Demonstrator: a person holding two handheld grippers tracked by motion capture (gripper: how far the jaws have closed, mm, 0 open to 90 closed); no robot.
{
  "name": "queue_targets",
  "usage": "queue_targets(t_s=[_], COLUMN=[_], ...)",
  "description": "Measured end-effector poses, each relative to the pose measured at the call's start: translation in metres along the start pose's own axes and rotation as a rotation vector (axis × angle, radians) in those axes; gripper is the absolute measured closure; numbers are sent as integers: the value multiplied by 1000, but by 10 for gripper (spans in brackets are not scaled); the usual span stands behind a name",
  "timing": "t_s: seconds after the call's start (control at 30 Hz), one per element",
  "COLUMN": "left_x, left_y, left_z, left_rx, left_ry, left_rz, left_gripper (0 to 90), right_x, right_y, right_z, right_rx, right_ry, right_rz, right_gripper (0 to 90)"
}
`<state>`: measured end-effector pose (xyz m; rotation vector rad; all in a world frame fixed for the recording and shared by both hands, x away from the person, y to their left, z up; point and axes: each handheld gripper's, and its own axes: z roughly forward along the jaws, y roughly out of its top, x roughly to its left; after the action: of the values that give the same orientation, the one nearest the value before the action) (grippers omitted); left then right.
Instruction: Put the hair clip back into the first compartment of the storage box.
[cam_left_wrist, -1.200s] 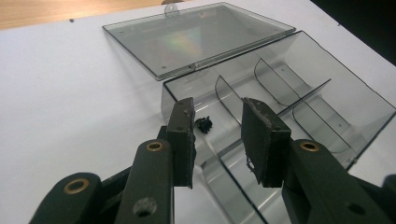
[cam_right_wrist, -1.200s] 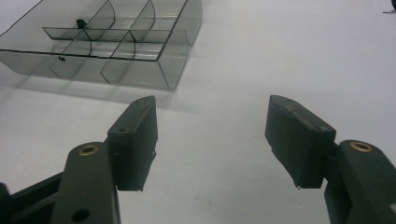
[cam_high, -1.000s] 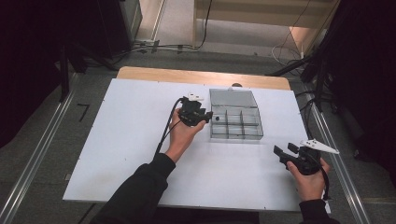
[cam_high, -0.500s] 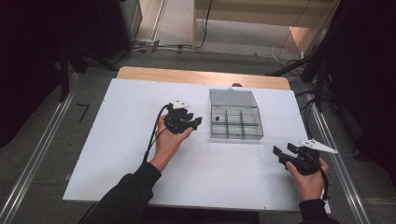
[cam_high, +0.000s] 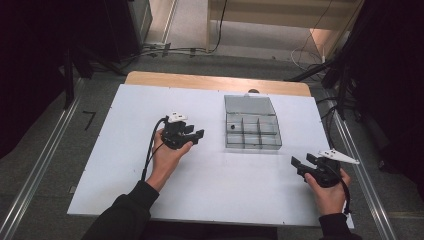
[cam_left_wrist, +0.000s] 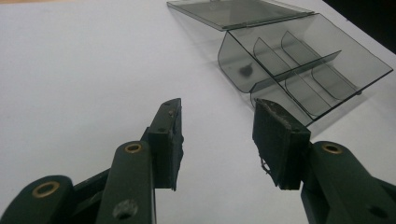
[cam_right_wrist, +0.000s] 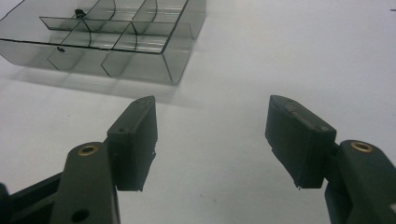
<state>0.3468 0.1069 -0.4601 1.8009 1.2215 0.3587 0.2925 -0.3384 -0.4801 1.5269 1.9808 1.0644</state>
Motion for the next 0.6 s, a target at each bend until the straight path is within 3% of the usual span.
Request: queue_targets(t_s=[0.6], left_x=[6], left_y=[-8], left_z=[-8], left_rx=[-9], left_ry=[2], left_rz=[-5], left_gripper=[499], right_x=[0], right_y=[0], right_z=[0], right_rx=[-1], right_ry=[0], right_rz=[-4], right_gripper=[321])
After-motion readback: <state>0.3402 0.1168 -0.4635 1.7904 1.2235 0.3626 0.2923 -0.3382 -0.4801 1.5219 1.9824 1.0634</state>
